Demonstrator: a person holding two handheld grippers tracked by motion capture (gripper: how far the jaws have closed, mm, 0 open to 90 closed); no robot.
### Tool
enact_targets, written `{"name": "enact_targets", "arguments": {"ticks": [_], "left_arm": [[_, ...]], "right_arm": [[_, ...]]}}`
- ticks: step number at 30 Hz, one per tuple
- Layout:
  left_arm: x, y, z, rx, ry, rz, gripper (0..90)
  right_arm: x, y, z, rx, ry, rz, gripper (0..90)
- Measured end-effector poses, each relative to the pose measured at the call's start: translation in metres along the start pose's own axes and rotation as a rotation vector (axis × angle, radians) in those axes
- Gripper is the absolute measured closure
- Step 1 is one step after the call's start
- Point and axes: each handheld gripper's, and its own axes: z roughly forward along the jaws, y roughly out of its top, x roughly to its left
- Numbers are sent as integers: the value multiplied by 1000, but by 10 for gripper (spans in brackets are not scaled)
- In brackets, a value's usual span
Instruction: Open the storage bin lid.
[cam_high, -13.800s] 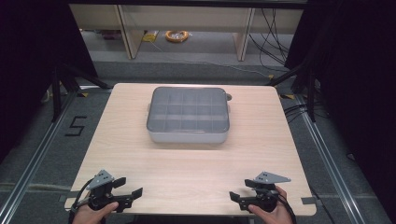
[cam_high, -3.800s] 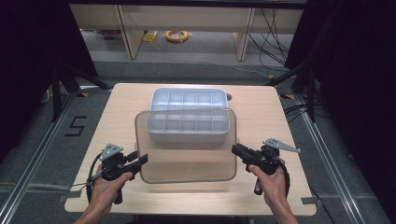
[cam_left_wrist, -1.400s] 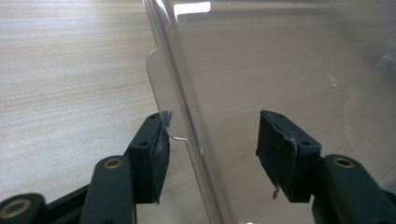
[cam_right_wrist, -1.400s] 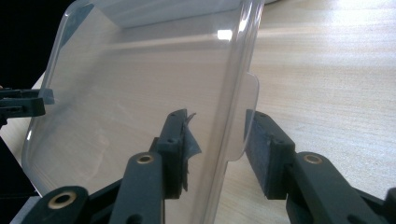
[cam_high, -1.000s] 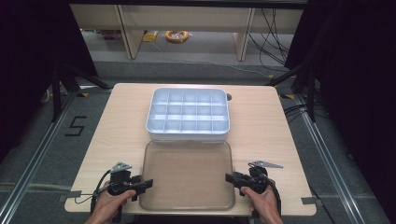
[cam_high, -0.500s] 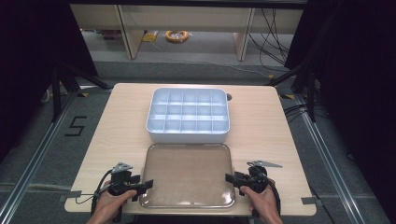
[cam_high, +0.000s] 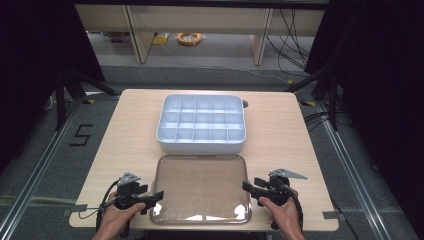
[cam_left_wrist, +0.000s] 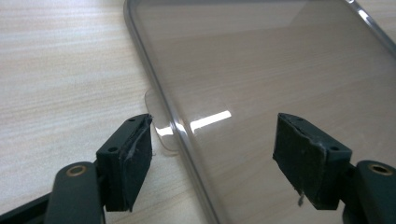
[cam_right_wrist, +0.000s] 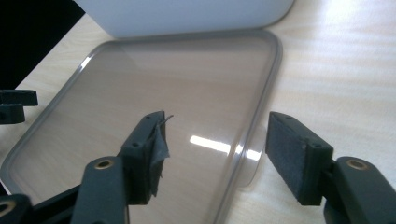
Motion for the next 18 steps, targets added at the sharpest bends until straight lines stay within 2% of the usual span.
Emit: {"name": "enact_targets", "arguments": {"ticks": [2, 3, 7, 9, 10, 11, 12, 13, 14, 16, 17, 18], "left_arm": [[0, 1, -3, 0, 2, 13, 275], [-3, 1, -5, 12, 10, -29, 275], [-2, 2, -7, 9, 1, -19, 273], [-2, 1, -8, 15, 1, -19, 271], [-4, 1, -7, 6, 7, -40, 270], [-3, 1, -7, 8, 4, -34, 269], [-5, 1, -6, -10, -2, -55, 268], [-5, 1, -7, -8, -3, -42, 266], [-2, 2, -7, -27, -24, 8, 265], [-5, 2, -9, -50, -43, -1, 256], [-4, 3, -10, -47, -52, 8, 252], [-6, 2, -11, -58, -66, 3, 245]], "right_arm": [[1, 2, -3, -18, -1, -3, 377], [2, 3, -4, -27, -2, -6, 368], [2, 5, -7, -55, -2, -31, 343], [7, 6, -9, -52, 4, -1, 329], [4, 6, -8, -83, 11, -40, 327], [5, 7, -11, -78, 8, -45, 323], [5, 7, -11, -91, 10, -37, 317], [5, 7, -11, -108, 23, -37, 312], [6, 8, -13, -101, 23, -37, 307], [7, 8, -14, -120, 23, -47, 291], [12, 7, -16, -102, 28, -2, 281], [9, 8, -16, -117, 29, -57, 277]]}}
